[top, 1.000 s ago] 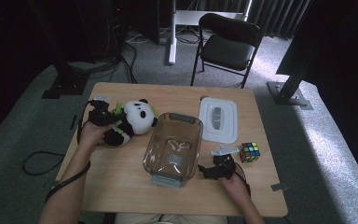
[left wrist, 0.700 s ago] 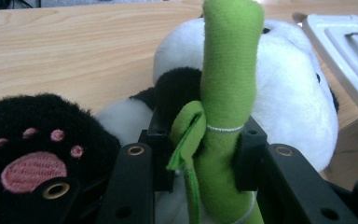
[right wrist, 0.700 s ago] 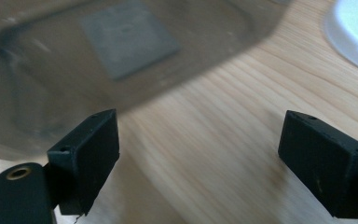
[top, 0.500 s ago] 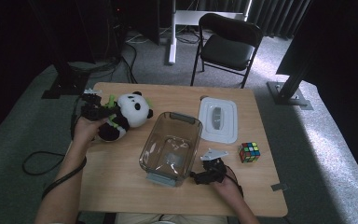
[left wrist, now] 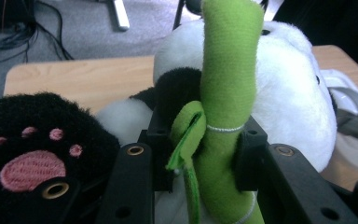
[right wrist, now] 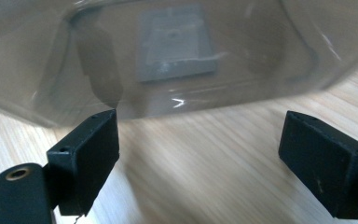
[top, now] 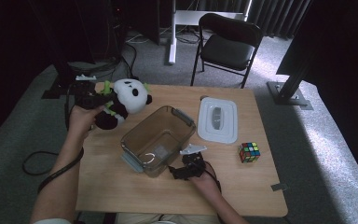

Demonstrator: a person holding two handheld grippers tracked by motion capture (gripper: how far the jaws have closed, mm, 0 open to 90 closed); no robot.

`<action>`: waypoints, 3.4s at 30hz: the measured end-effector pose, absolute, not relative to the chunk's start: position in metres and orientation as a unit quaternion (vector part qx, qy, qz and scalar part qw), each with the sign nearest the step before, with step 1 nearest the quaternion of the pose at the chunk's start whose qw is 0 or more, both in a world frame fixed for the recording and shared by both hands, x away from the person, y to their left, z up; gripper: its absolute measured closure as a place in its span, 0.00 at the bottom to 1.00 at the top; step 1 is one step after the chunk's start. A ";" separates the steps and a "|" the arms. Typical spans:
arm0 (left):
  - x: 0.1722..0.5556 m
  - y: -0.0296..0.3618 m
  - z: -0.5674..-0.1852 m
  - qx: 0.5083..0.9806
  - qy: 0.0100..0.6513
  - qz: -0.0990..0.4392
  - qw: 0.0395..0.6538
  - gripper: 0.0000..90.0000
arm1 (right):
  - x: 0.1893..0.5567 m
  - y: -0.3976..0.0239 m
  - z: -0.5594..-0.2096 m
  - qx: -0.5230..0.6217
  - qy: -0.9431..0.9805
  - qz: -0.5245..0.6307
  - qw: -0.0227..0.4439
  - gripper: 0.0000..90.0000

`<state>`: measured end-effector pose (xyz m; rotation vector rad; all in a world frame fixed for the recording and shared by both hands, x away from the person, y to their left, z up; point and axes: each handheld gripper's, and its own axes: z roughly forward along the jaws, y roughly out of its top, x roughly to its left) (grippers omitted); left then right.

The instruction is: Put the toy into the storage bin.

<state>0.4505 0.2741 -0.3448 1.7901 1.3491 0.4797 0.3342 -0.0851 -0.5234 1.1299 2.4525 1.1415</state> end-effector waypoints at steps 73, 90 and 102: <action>0.469 0.193 -0.400 0.831 0.457 0.121 0.292 0.52 | 0.389 -0.005 -0.498 0.415 0.787 0.434 0.143 0.12; 0.464 0.214 -0.395 0.819 0.449 0.102 0.342 0.42 | 0.390 -0.012 -0.496 0.407 0.790 0.436 0.144 0.12; 0.446 0.241 -0.374 0.794 0.448 0.122 0.393 0.34 | 0.389 -0.022 -0.497 0.408 0.788 0.438 0.143 0.12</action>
